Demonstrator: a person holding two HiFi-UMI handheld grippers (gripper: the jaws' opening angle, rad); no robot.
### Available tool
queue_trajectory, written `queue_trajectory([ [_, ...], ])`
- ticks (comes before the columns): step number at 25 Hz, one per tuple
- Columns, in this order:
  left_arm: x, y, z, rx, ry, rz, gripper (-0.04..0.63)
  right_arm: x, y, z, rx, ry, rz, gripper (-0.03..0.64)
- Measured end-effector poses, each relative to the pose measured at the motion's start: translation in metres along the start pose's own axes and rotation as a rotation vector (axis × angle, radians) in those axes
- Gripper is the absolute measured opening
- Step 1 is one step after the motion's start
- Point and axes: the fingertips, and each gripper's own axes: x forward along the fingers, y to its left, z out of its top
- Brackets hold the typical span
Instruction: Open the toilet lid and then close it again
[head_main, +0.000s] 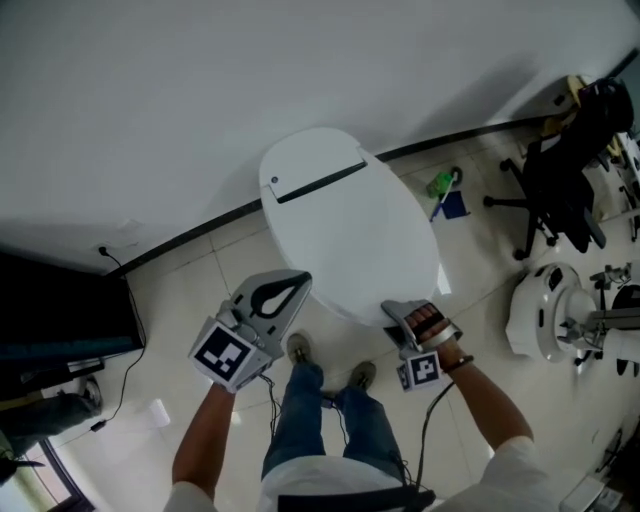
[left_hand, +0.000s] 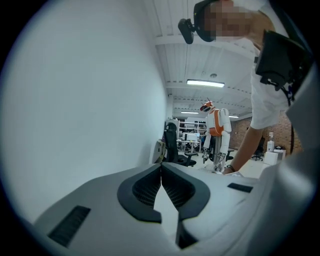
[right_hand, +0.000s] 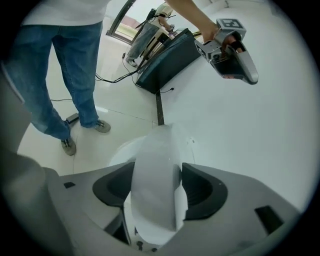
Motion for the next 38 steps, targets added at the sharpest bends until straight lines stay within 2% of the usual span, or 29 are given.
queue_trajectory([
  [6,0.017,-0.021,-0.046,0.02,-0.036,0.06,0.003,0.065,0.094,-0.017,0.073,0.007,0.069,0.305],
  [11,0.025,-0.044,-0.08,0.02,-0.025,0.067,0.003,0.11,0.15,-0.029,0.137,0.054,0.167,0.305],
  [15,0.023,-0.055,-0.097,0.02,-0.002,0.065,0.003,0.131,0.162,-0.025,0.206,0.091,0.237,0.305],
  [20,0.015,-0.058,-0.103,0.004,0.007,0.083,0.003,0.139,0.16,-0.024,0.267,0.099,0.257,0.305],
  [22,0.012,-0.058,-0.102,0.007,0.013,0.09,0.003,0.136,0.156,-0.022,0.33,0.1,0.277,0.305],
  [25,0.007,-0.062,-0.091,0.014,0.021,0.091,0.003,0.115,0.127,-0.02,0.479,0.087,0.215,0.305],
  [28,0.0,-0.068,-0.066,0.005,0.041,0.092,0.003,0.055,0.059,-0.005,0.657,0.001,0.105,0.305],
  [31,-0.005,-0.079,-0.027,0.003,0.054,0.086,0.003,-0.028,-0.014,0.012,0.827,-0.13,0.047,0.305],
  [35,-0.013,-0.101,0.03,-0.007,0.024,0.079,0.003,-0.141,-0.097,0.03,1.095,-0.37,-0.017,0.305],
  [38,-0.015,-0.122,0.069,-0.005,-0.008,0.07,0.003,-0.21,-0.138,0.027,1.173,-0.492,-0.122,0.305],
])
